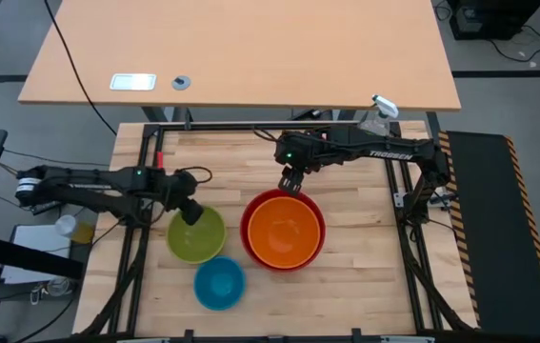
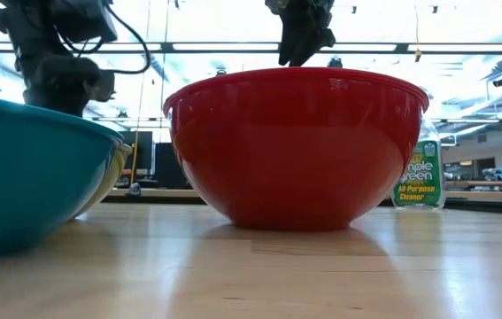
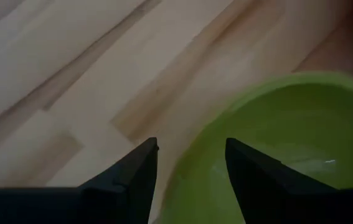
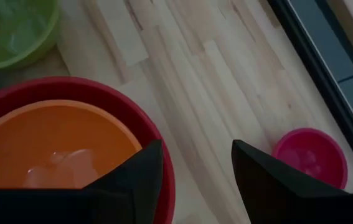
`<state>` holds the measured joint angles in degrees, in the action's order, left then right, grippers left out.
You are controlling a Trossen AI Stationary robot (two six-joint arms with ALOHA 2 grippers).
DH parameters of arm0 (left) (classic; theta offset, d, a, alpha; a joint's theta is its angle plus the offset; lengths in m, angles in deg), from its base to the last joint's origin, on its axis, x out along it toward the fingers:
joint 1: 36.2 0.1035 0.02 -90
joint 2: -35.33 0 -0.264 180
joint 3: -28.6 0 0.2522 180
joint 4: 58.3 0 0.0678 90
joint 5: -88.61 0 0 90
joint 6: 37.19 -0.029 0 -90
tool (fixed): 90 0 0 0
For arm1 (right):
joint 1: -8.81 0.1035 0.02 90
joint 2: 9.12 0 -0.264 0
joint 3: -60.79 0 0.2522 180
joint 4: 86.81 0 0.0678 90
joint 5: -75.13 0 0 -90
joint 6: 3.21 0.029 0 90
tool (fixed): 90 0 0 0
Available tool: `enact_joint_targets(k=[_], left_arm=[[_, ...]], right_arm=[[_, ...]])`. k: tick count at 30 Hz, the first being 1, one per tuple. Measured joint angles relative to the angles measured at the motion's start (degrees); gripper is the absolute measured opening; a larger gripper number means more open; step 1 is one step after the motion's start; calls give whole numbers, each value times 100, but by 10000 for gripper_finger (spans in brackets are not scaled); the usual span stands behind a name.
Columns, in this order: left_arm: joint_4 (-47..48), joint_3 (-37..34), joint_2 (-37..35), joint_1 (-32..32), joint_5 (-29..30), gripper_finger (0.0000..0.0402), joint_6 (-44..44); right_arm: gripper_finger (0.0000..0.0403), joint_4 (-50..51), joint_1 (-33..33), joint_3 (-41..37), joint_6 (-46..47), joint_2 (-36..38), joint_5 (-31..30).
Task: Nest bowls inside each other by size order
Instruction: Stack the green bowl on top of the orange bowl
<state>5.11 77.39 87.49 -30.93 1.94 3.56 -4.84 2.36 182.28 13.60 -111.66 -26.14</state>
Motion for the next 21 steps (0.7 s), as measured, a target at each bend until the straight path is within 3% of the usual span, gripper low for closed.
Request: enact_joint_targets(k=[14, 21], left_arm=[[233, 0, 641, 2, -108, 186, -695], [243, 0, 897, 2, -120, 91, -715]], right_arm=[[197, -146, -210, 0, -202, 0, -24], [197, -284, -304, 0, -202, 0, 59]])
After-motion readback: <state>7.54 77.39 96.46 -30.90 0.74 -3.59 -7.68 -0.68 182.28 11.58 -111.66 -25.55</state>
